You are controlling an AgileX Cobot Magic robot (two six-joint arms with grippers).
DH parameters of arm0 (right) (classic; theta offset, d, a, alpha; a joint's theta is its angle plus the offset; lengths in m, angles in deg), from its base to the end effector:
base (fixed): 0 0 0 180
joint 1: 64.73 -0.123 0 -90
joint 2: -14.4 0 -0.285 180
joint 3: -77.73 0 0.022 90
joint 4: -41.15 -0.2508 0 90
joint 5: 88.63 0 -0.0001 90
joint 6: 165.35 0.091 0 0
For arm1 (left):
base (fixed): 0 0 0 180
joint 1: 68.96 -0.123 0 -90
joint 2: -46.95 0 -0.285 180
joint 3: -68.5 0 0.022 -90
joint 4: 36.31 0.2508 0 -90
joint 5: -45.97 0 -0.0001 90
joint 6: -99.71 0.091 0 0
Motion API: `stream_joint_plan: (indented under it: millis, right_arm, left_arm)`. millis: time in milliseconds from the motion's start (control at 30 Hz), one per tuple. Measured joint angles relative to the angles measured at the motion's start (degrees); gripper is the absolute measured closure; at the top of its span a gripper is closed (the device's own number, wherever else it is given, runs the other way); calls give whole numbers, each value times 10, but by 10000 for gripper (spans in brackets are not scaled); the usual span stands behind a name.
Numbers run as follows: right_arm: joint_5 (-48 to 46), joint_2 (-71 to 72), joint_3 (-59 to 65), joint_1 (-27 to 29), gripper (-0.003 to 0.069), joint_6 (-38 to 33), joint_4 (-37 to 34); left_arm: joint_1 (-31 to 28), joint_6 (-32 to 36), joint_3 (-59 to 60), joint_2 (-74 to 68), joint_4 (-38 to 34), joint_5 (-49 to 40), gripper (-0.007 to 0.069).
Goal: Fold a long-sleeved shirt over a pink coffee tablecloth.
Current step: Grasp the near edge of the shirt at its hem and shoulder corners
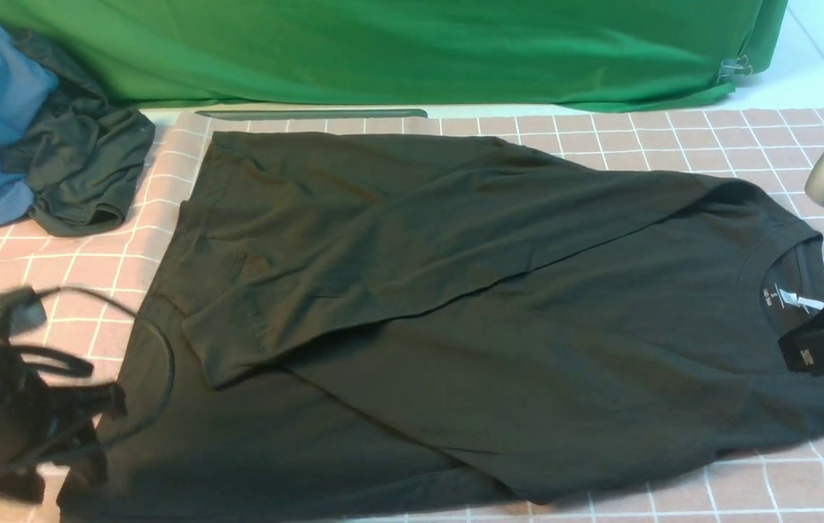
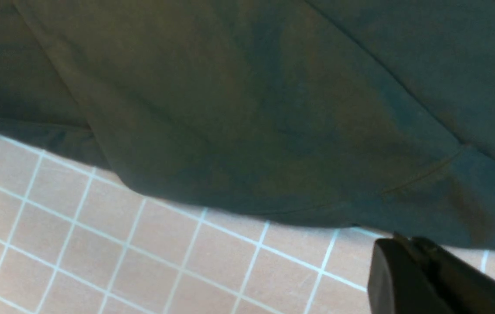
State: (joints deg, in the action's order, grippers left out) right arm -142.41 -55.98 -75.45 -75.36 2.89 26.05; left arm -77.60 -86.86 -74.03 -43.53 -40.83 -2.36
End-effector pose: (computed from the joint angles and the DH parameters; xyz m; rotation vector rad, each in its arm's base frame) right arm 0.1933 0.0558 0.3047 -0.3776 2.5895 0.3258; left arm 0.2179 0.0277 0.1805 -0.4837 3.0360 -0.0914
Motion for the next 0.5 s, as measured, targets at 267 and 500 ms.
stream_joint_plan:
  millis: [267, 500]
  right_arm:
    - [19, 0, 0, 0, 589, -5, -1]
    - [4, -2, 0, 0, 589, -3, -2]
  left_arm:
    - [0, 18, 12, -51, -6, 17, 111]
    - [-1, 41, -8, -58, -23, -9, 501]
